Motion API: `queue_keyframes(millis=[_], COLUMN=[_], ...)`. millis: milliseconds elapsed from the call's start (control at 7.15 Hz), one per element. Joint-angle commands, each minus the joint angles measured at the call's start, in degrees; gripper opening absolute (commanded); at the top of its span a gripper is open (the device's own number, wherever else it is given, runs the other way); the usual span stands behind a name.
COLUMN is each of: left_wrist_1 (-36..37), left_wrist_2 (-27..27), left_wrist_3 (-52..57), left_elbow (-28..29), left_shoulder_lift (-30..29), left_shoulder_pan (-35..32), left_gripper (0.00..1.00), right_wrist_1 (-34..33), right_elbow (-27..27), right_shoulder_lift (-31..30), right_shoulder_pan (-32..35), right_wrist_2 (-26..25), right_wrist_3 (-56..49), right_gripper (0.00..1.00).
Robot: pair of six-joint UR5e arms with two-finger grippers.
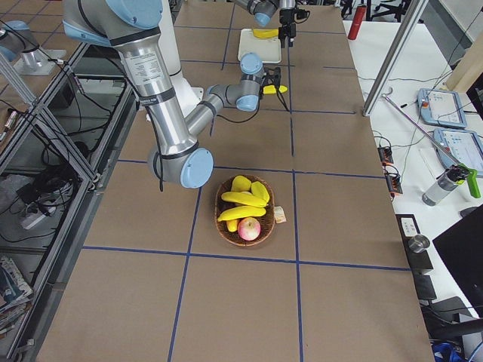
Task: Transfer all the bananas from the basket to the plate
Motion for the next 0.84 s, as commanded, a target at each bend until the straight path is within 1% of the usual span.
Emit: queue_keyframes(millis=[0, 140, 280, 559, 699], left_wrist_1=[0.0, 0.0, 0.0, 0.0, 0.1], left_wrist_2=[4.9, 7.5, 8.6, 8.8, 11.2], left_wrist_3=[-2.8, -2.7, -2.7, -2.6, -2.6], left_elbow=[-0.1, -0.1, -0.1, -0.1, 0.0], left_shoulder_lift=[-5.3, -6.4, -7.1, -7.8, -9.1], left_shoulder_pan=[5.7, 8.3, 9.8, 12.0, 13.4], left_gripper=[1.00, 1.00, 1.00, 1.00, 1.00], right_wrist_1=[1.0, 0.9, 1.0, 1.0, 1.0], right_elbow=[-3.9, -3.9, -3.9, -3.9, -3.9], right_shoulder_lift=[4.4, 4.9, 5.3, 5.7, 5.8], right_shoulder_pan=[-2.5, -2.7, -2.8, -2.9, -2.9], right_wrist_2=[-3.4, -3.5, -3.5, -3.6, -3.5], right_wrist_3=[1.6, 1.6, 1.6, 1.7, 1.6], right_gripper=[0.01, 0.01, 0.01, 0.01, 0.02])
